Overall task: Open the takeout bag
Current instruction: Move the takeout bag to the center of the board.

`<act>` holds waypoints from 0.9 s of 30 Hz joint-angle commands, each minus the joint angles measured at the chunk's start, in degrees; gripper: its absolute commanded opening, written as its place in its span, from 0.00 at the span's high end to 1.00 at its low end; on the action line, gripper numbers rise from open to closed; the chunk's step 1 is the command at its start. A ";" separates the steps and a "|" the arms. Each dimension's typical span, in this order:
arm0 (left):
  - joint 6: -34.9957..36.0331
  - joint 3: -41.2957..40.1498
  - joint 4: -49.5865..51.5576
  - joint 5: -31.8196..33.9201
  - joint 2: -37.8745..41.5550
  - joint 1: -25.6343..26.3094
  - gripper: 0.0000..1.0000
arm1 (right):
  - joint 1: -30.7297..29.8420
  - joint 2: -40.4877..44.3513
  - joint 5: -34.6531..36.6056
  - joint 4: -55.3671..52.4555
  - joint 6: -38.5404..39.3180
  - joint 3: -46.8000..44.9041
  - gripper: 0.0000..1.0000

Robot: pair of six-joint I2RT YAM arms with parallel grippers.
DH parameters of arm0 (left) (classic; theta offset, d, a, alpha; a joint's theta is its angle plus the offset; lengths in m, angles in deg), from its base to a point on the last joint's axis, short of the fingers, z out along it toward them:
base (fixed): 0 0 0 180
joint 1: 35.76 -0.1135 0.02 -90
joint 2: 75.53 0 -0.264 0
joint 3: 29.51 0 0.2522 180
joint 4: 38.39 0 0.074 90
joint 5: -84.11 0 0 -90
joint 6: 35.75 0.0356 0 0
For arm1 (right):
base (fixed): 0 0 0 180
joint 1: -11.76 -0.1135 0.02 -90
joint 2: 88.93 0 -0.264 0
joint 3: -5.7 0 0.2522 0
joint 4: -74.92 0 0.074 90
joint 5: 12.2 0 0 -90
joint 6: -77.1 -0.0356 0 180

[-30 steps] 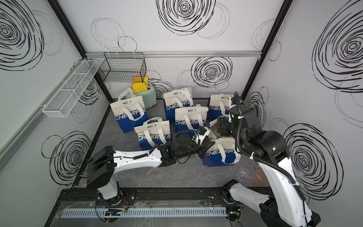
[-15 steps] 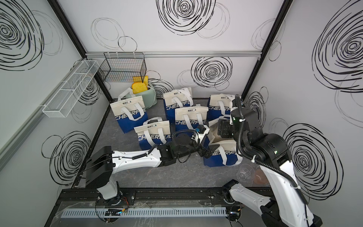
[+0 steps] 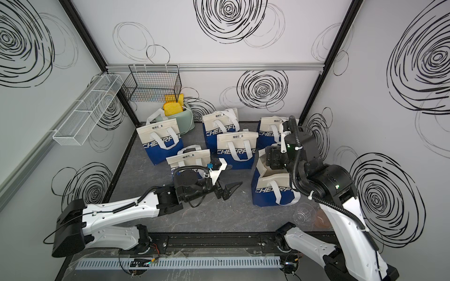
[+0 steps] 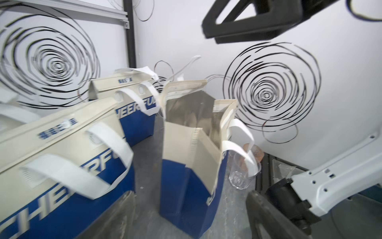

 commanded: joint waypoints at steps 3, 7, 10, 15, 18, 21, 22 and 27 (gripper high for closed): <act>2.02 -3.66 6.86 -0.09 8.08 -7.96 0.19 | 0.14 -0.57 -5.55 6.83 4.38 0.40 0.28; 4.07 -4.39 11.89 -2.46 13.70 -14.24 0.22 | 0.20 -2.26 -11.31 9.44 6.64 1.29 0.29; 4.44 -5.92 15.26 -4.33 19.04 -19.24 0.28 | 0.18 -4.18 -16.41 10.26 8.56 2.57 0.28; 2.36 -10.08 21.70 -3.68 29.52 -28.84 0.53 | 0.13 -8.54 -24.80 11.63 11.19 4.96 0.28; 0.35 -12.01 25.13 -5.47 34.88 -35.25 0.56 | 0.12 -10.45 -26.62 13.57 12.00 5.02 0.28; 0.18 -13.61 28.59 -10.17 37.96 -41.01 0.53 | 0.07 -12.12 -27.79 15.39 12.66 5.13 0.28; 0.53 -14.04 29.65 -11.76 38.36 -42.75 0.52 | 0.03 -12.73 -28.06 15.86 12.75 5.22 0.28; 3.92 -17.37 29.67 -19.02 38.08 -50.04 0.53 | -0.73 -14.69 -27.52 18.14 12.53 5.37 0.28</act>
